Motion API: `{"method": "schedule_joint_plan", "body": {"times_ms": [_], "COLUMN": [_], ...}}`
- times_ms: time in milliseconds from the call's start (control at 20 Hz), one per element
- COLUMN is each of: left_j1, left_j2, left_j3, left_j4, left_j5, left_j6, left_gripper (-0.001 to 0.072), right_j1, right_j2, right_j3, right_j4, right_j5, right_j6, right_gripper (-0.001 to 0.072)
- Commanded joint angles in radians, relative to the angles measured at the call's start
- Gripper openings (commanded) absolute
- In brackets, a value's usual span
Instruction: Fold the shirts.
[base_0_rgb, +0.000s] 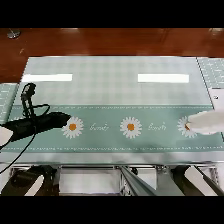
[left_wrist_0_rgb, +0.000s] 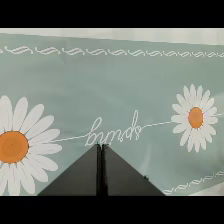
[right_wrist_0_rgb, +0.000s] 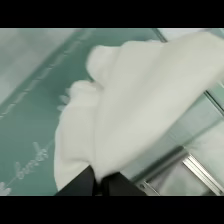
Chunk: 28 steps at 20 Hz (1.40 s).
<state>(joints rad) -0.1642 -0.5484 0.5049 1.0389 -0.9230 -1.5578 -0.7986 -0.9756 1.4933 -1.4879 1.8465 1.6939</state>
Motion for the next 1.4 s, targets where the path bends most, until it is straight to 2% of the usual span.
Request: {"method": "schedule_joint_plan", "body": {"times_ms": [0, 50, 100, 150, 200, 250, 350, 450, 500, 600, 650, 700, 800, 850, 950, 1050, 1150, 1250, 1350], "left_j1": [0.000, 0.000, 0.000, 0.000, 0.000, 0.000, 0.000, 0.003, 0.005, 0.011, 0.010, 0.009, 0.006, 0.006, 0.006, 0.006, 0.006, 0.015, 0.036], "left_j2": [-0.001, -0.001, -0.001, -0.001, -0.001, -0.001, -0.001, -0.026, -0.056, -0.146, -0.209, -0.273, -0.413, -0.470, -0.540, -0.559, -0.561, -0.565, -0.570], "left_j3": [0.000, 0.000, 0.000, 0.000, 0.000, 0.000, 0.001, 0.035, 0.079, 0.229, 0.340, 0.455, 0.705, 0.806, 0.906, 0.860, 0.729, 0.593, 0.528], "left_j4": [0.000, 0.000, 0.000, 0.000, 0.000, 0.000, 0.000, 0.001, 0.002, 0.001, 0.001, 0.001, 0.001, 0.001, 0.001, 0.039, 0.167, 0.306, 0.323], "left_j5": [0.008, 0.008, 0.007, 0.007, 0.008, 0.019, 0.061, 0.077, 0.073, 0.042, 0.011, -0.024, -0.124, -0.175, -0.215, -0.212, -0.197, -0.185, -0.179], "left_j6": [0.000, 0.000, 0.000, 0.000, 0.000, 0.000, 0.000, 0.022, 0.050, 0.101, 0.117, 0.131, 0.137, 0.137, 0.136, 0.123, 0.056, -0.010, -0.015], "left_gripper": [0.0020, 0.0020, 0.0020, 0.0020, 0.0020, 0.0020, 0.0020, 0.0019, 0.0020, 0.0019, 0.0019, 0.0019, 0.0019, 0.0019, 0.0018, 0.0019, 0.0019, 0.0019, 0.0019], "right_j1": [-0.185, -0.214, -0.235, -0.241, -0.241, -0.241, -0.241, -0.241, -0.240, -0.177, -0.105, -0.013, 0.228, 0.351, 0.614, 0.830, 0.967, 0.999, 0.975], "right_j2": [0.182, 0.223, 0.253, 0.263, 0.257, 0.245, 0.204, 0.138, 0.104, 0.027, -0.011, -0.040, -0.089, -0.108, -0.160, -0.201, -0.235, -0.262, -0.276], "right_j3": [-0.306, -0.376, -0.432, -0.460, -0.455, -0.427, -0.325, -0.171, -0.096, 0.047, 0.105, 0.143, 0.183, 0.183, 0.158, 0.047, -0.130, -0.307, -0.403], "right_j4": [-0.179, -0.188, -0.218, -0.257, -0.265, -0.250, -0.186, -0.040, 0.066, 0.330, 0.454, 0.528, 0.547, 0.521, 0.366, 0.185, 0.013, -0.088, -0.137], "right_j5": [-0.020, -0.041, -0.055, -0.059, -0.068, -0.087, -0.142, -0.218, -0.254, -0.330, -0.383, -0.440, -0.529, -0.547, -0.545, -0.572, -0.644, -0.709, -0.717], "right_j6": [0.035, 0.055, 0.075, 0.090, 0.089, 0.089, 0.079, 0.041, 0.024, -0.028, -0.056, -0.061, -0.084, -0.109, -0.134, -0.124, -0.039, 0.090, 0.150], "right_gripper": [0.0034, 0.0070, 0.0281, 0.0556, 0.0628, 0.0629, 0.0626, 0.0591, 0.0472, 0.0086, 0.0034, 0.0033, 0.0033, 0.0034, 0.0033, 0.0034, 0.0034, 0.0032, 0.0033]}}
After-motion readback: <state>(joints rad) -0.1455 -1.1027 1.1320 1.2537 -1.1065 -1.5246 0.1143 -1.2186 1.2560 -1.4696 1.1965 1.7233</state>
